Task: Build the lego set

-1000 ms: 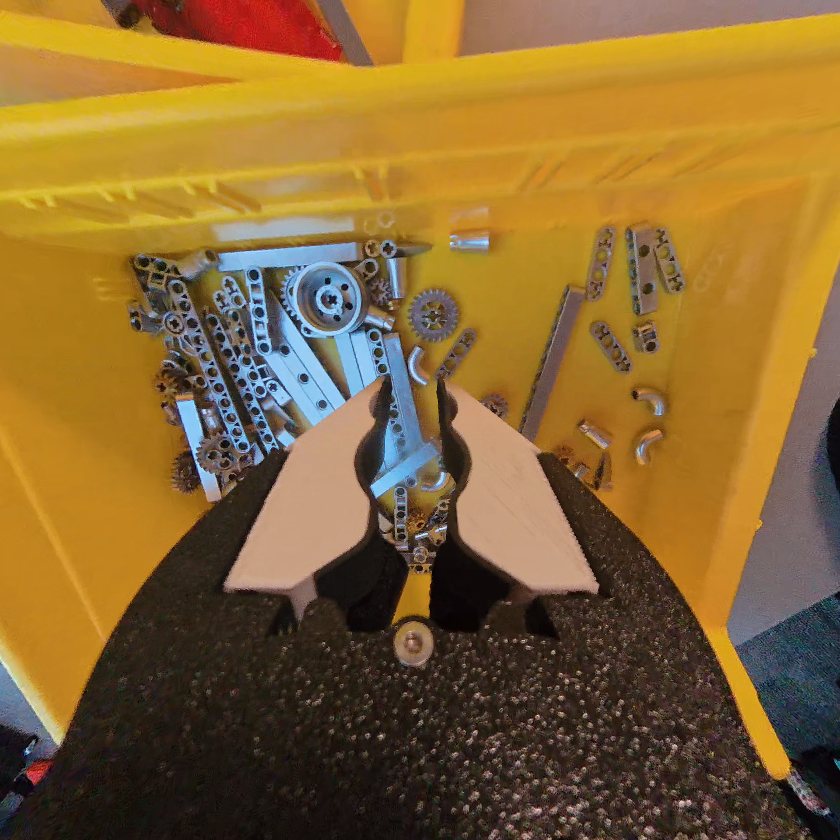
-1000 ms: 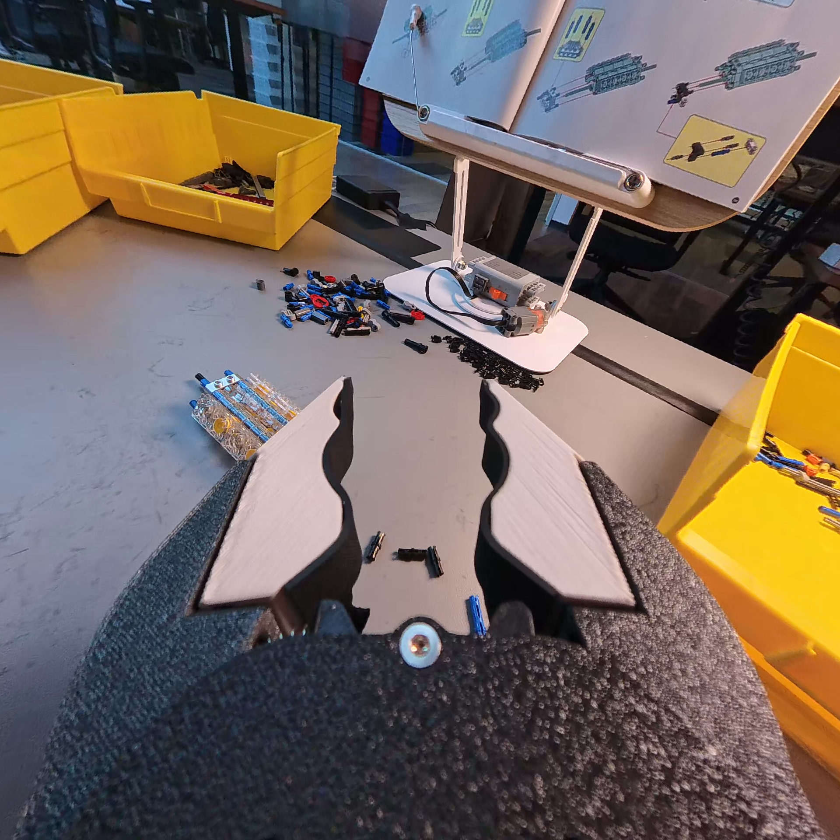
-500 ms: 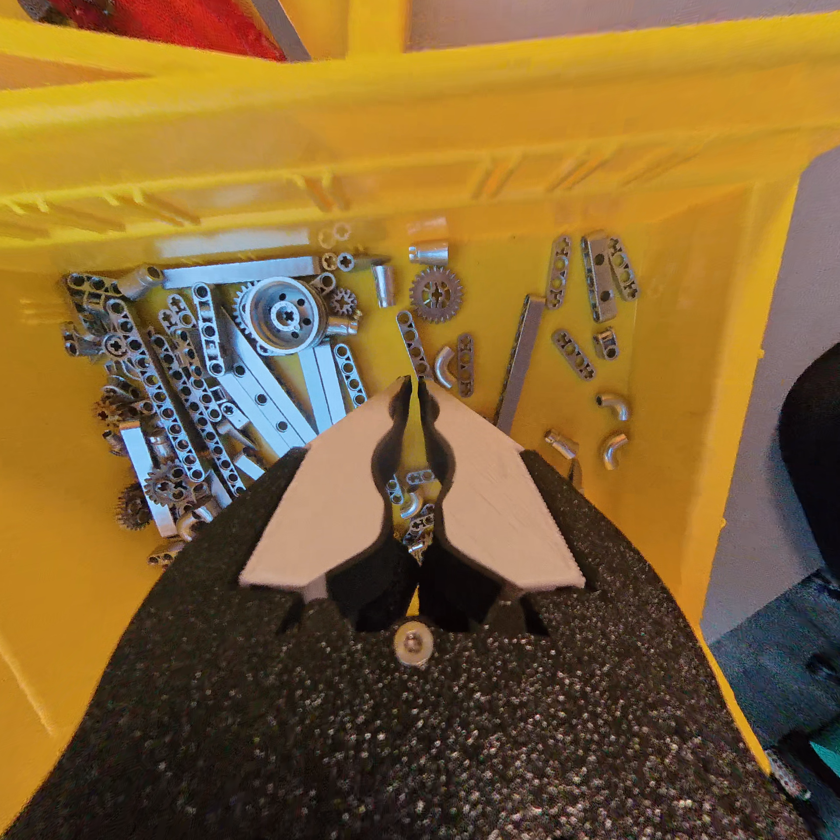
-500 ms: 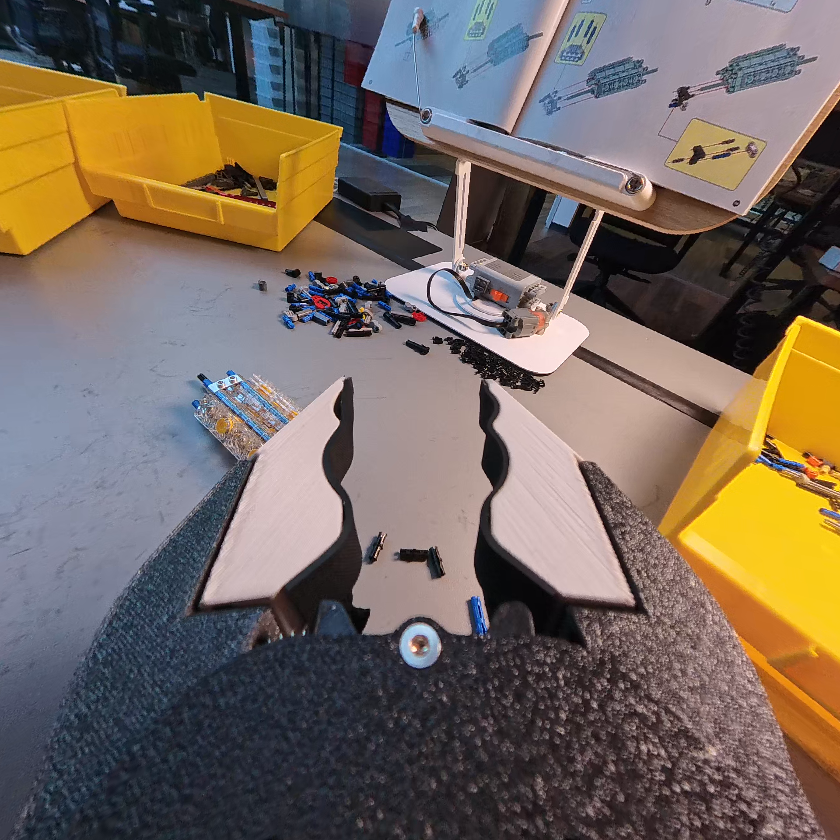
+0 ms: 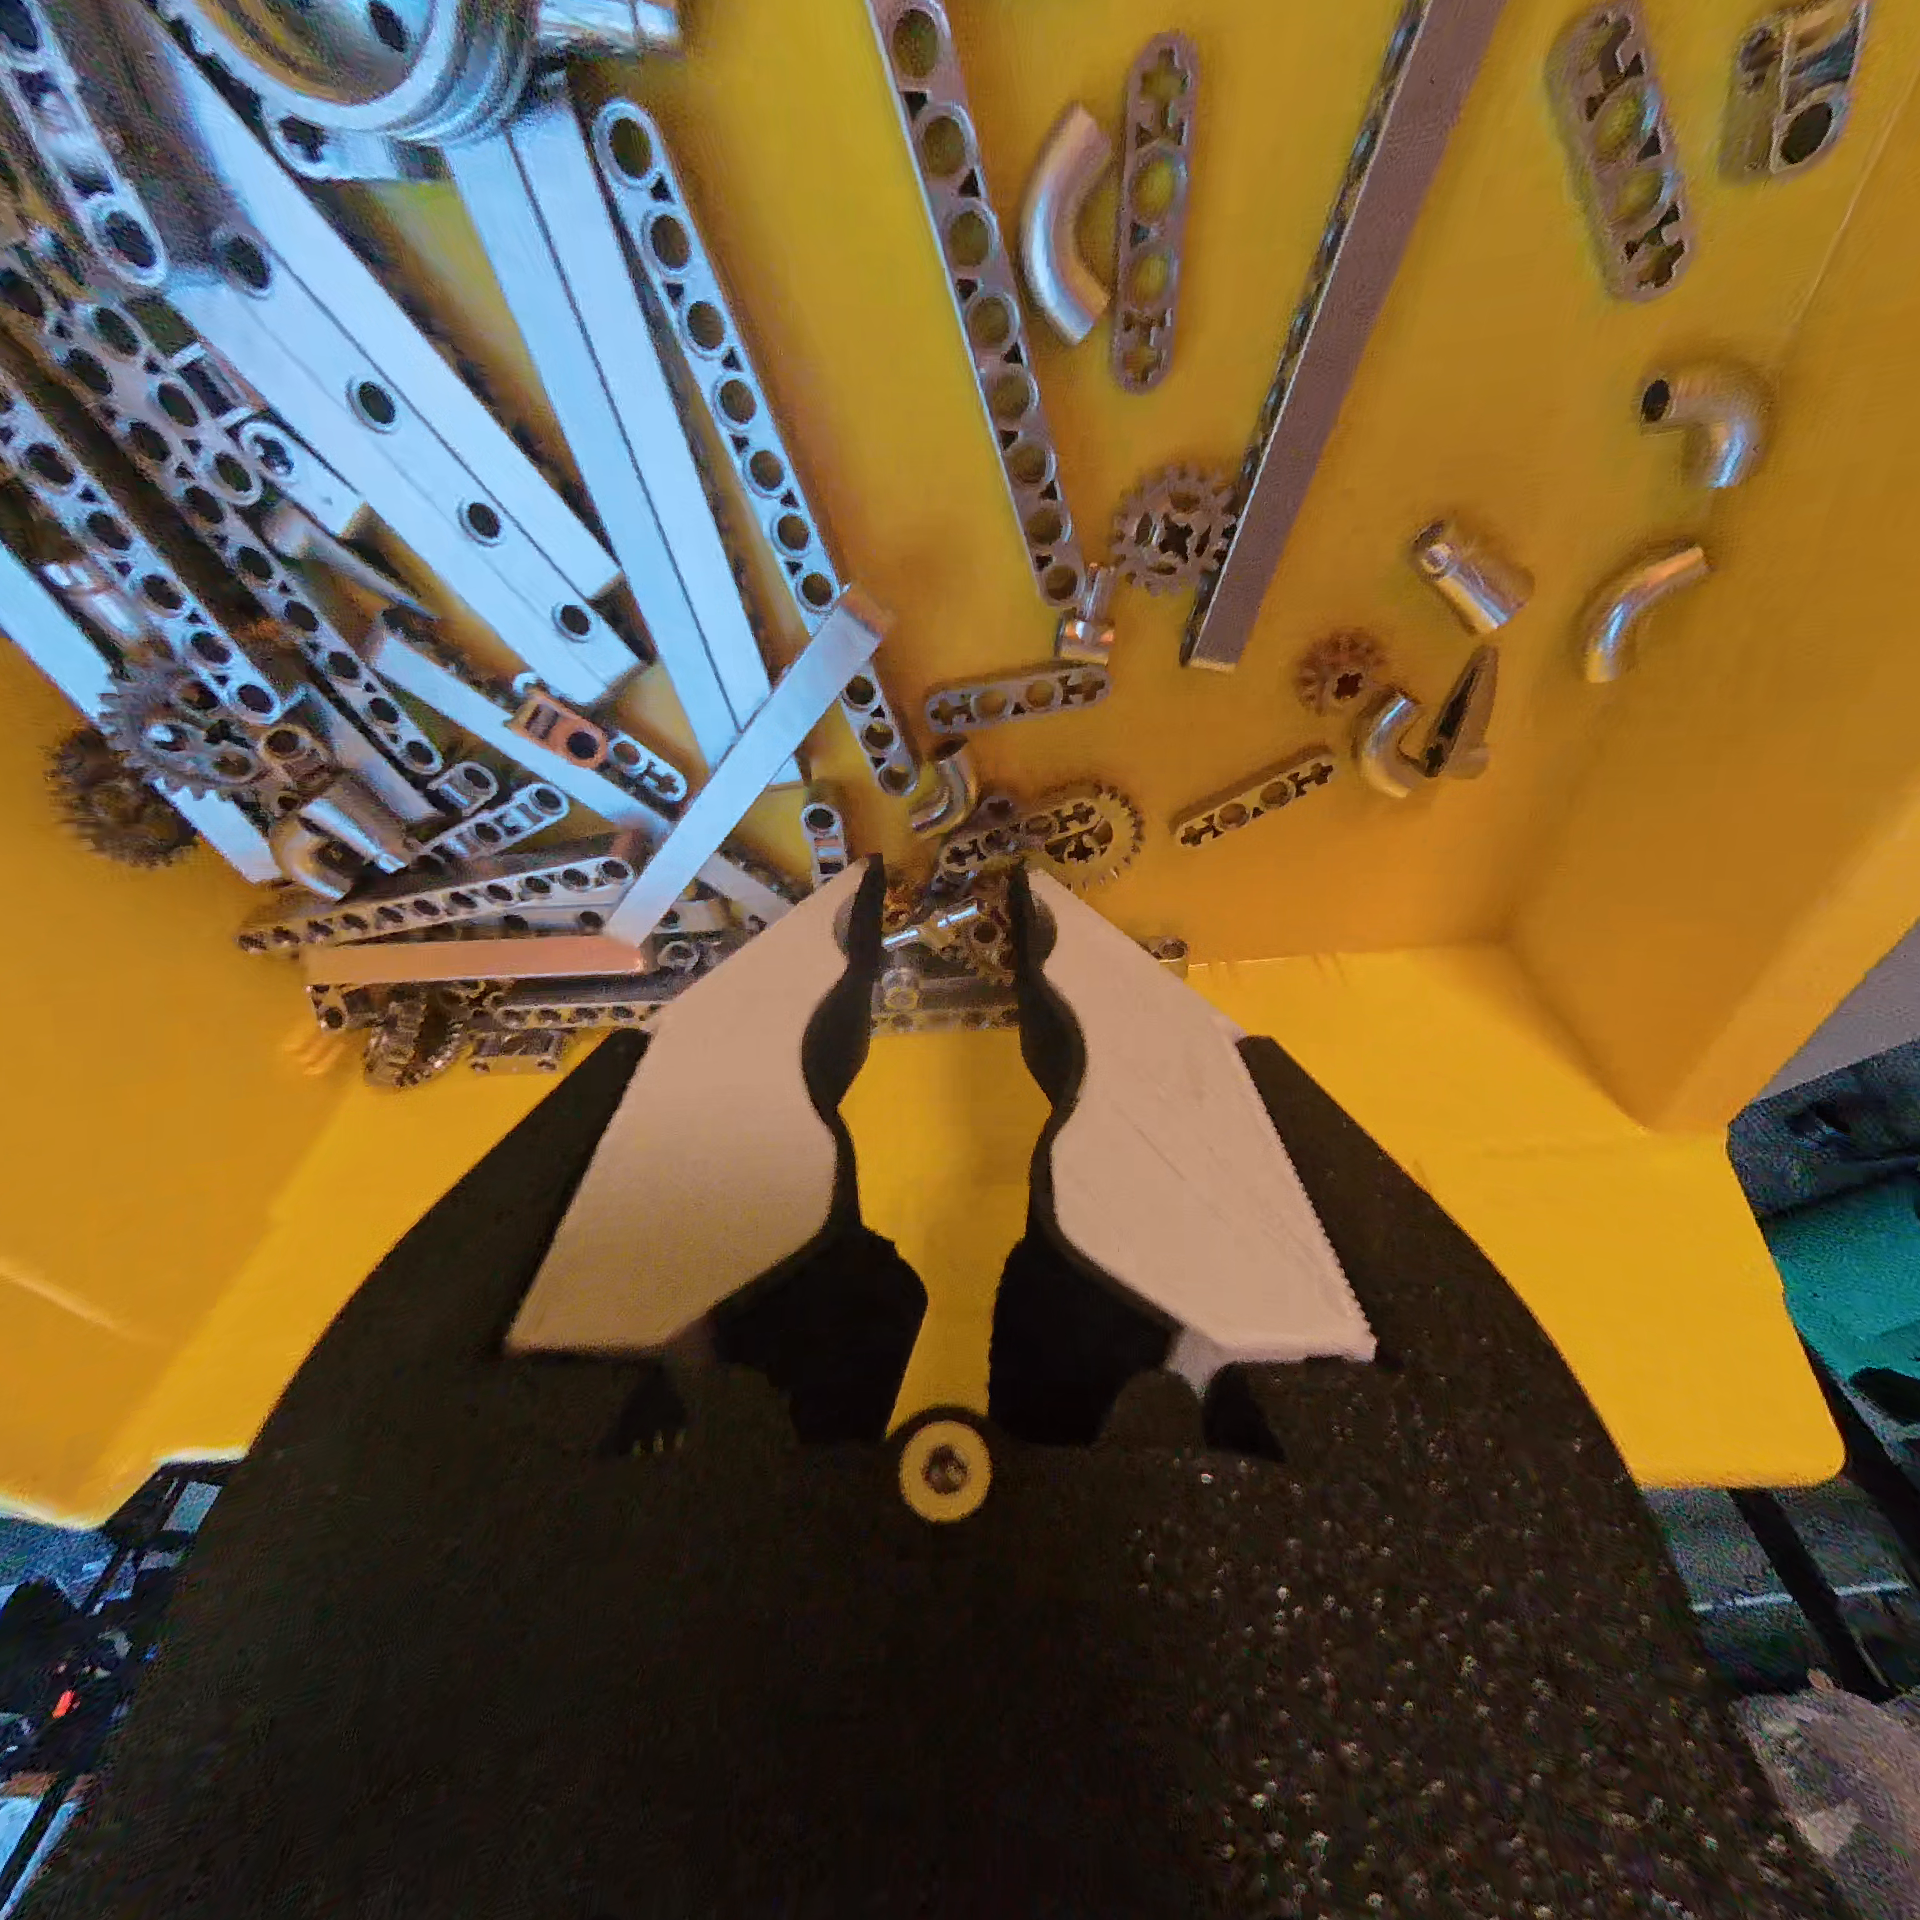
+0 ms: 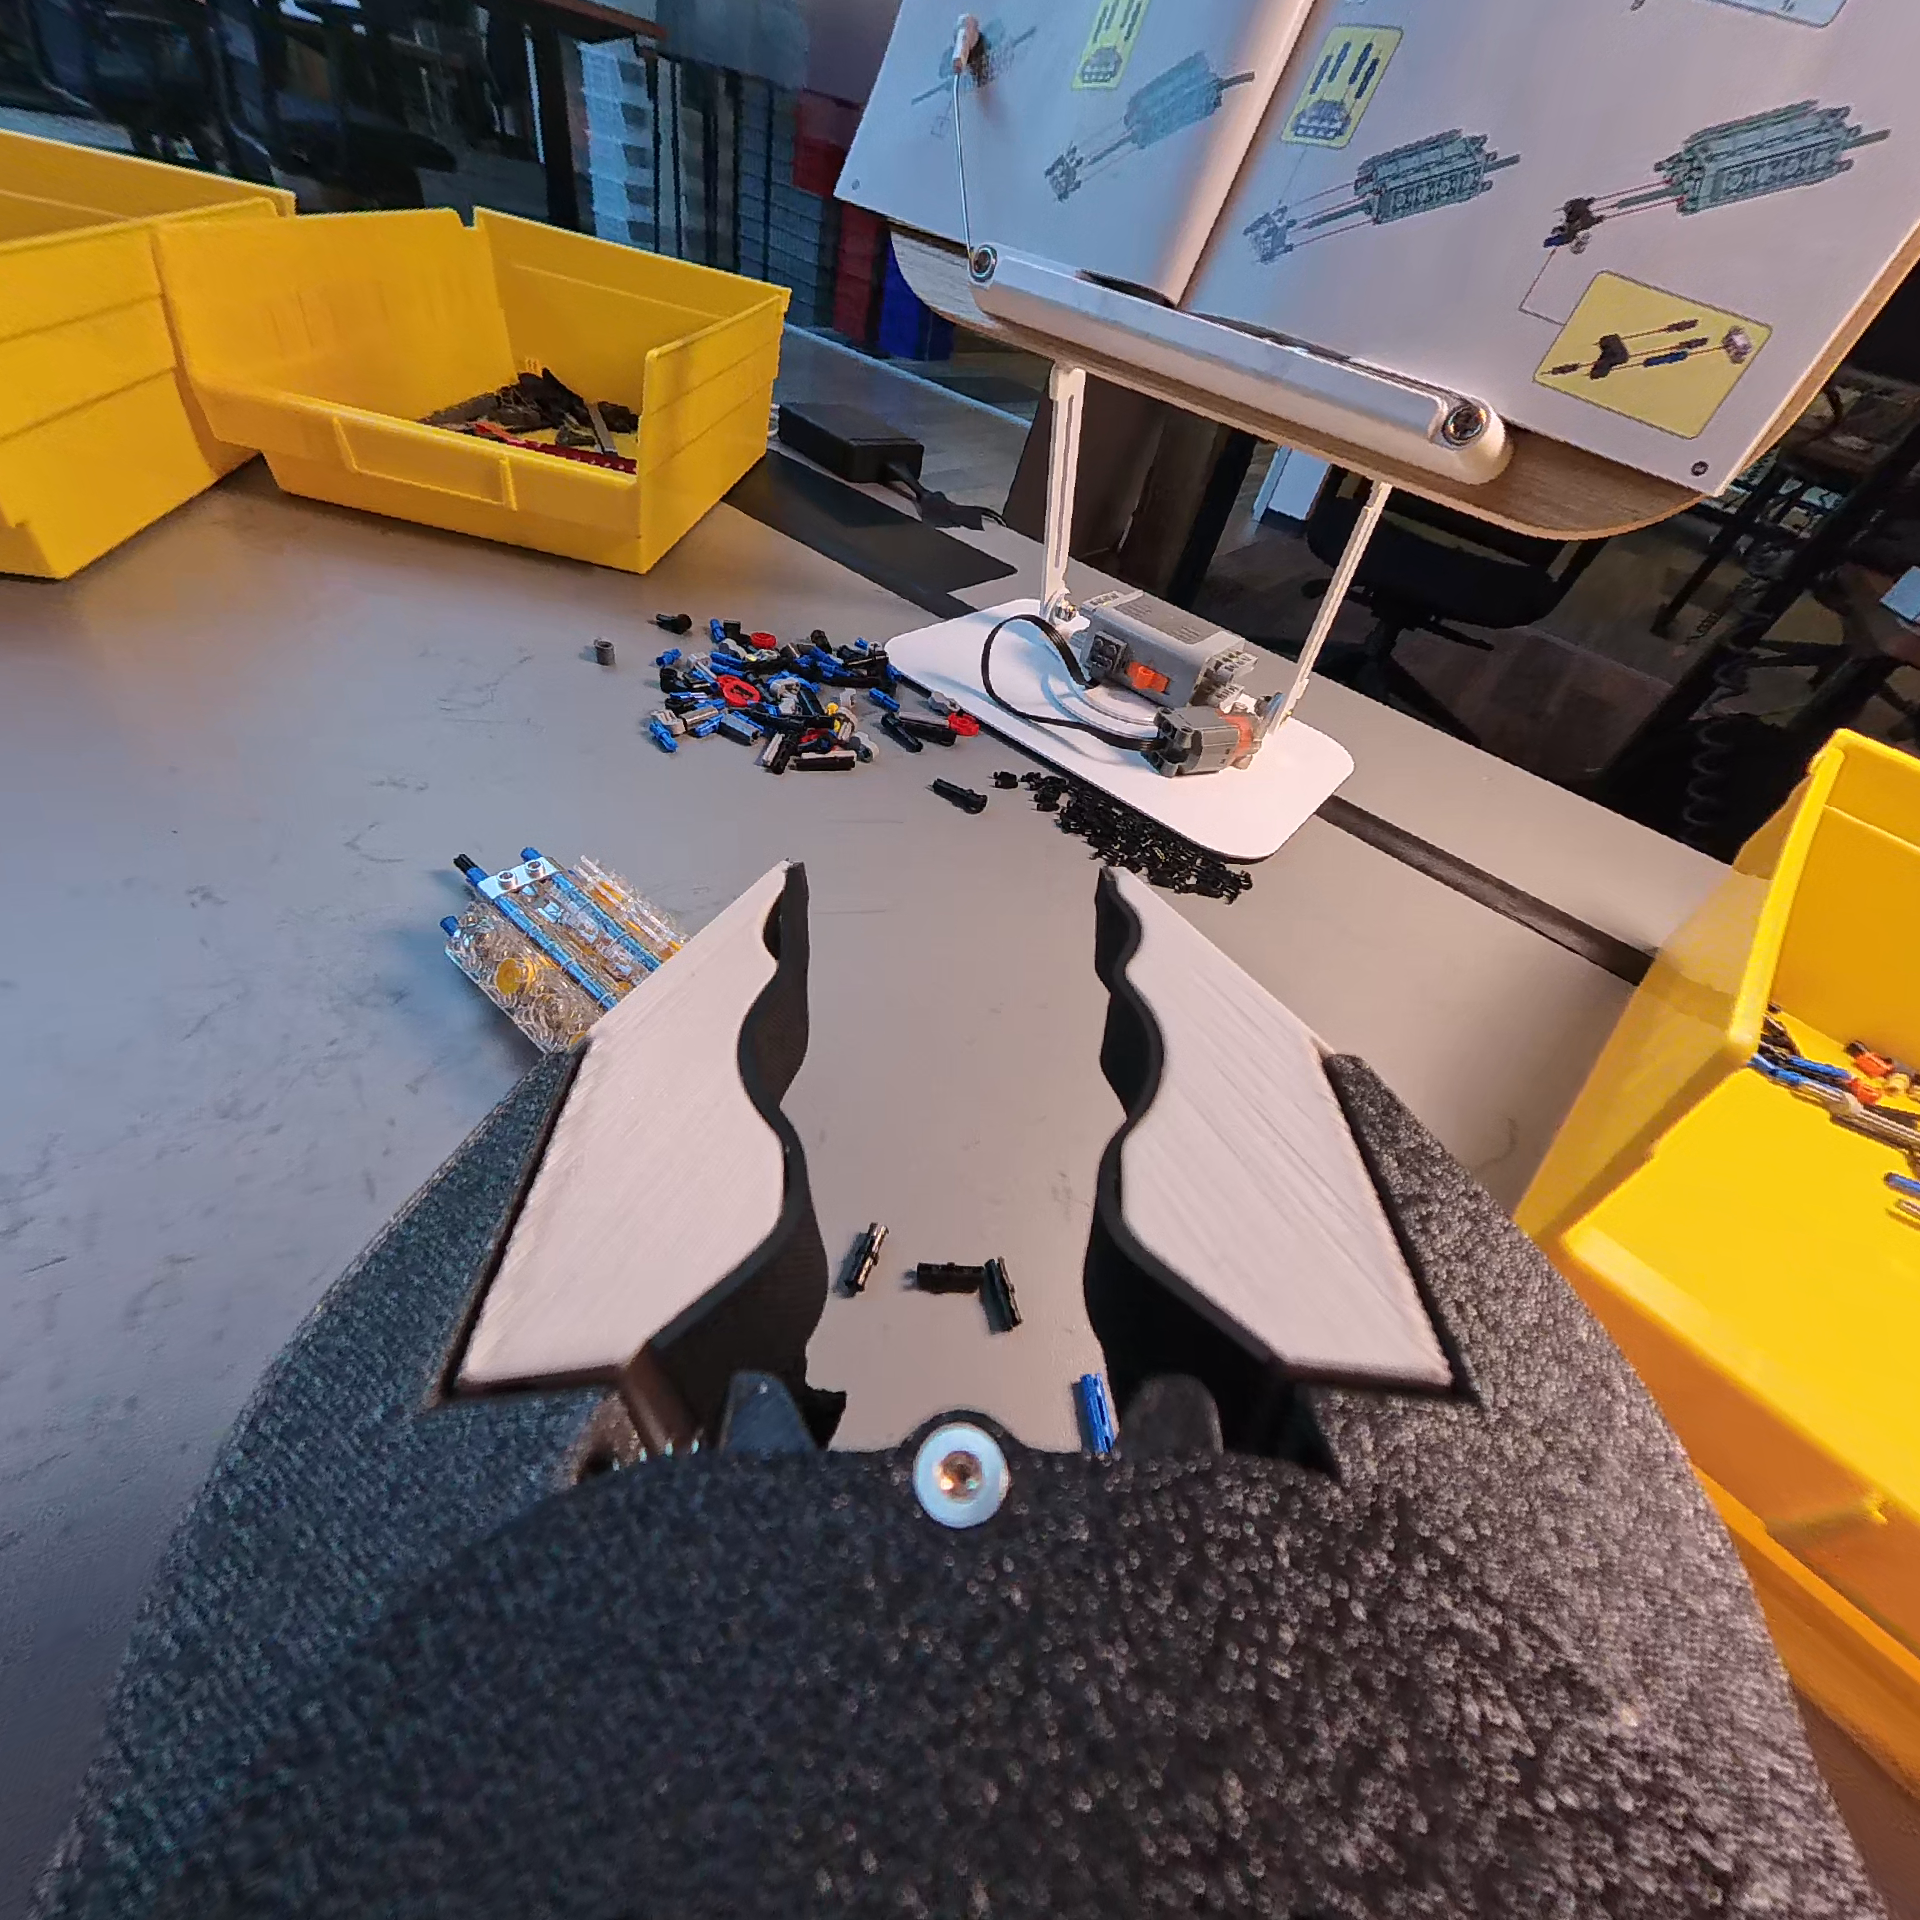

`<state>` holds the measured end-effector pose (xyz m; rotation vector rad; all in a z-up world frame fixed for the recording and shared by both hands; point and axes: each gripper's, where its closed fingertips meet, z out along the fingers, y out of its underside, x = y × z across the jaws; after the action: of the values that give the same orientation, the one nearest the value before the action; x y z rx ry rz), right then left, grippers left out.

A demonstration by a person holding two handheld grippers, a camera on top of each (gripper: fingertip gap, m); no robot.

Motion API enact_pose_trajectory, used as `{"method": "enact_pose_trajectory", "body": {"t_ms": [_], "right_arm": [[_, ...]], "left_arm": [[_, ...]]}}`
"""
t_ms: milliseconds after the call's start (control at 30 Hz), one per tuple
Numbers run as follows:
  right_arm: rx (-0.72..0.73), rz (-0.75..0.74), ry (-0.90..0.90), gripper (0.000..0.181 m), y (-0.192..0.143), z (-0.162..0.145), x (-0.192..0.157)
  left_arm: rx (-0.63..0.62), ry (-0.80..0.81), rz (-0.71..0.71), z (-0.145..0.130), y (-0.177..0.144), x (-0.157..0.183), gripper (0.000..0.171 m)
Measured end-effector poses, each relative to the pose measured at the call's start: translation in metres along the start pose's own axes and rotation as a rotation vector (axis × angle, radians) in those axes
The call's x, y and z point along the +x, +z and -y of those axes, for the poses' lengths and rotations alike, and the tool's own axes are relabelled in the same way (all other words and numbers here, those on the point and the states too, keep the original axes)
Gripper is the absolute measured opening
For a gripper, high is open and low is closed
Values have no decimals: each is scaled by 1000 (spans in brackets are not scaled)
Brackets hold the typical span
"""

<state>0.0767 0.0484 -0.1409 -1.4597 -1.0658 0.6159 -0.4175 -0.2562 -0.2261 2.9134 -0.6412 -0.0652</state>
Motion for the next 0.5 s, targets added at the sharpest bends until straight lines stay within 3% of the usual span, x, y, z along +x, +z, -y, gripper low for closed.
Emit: {"method": "enact_pose_trajectory", "body": {"t_ms": [100,200,267,367,500], "right_arm": [[2,0,-2,54,0,0,0],[7,-1,3,54,-2,1,0],[9,-2,7,54,-2,1,1],[12,-2,10,54,-3,1,1],[11,0,9,54,-3,1,1]], "left_arm": [[9,52,-71,11,6,17,4],[178,67,-124,42,-11,26,2],[228,48,-80,49,-23,14,11],[164,-8,-6,31,-29,-9,21],[-64,-44,32,-11,-18,-23,24]]}}
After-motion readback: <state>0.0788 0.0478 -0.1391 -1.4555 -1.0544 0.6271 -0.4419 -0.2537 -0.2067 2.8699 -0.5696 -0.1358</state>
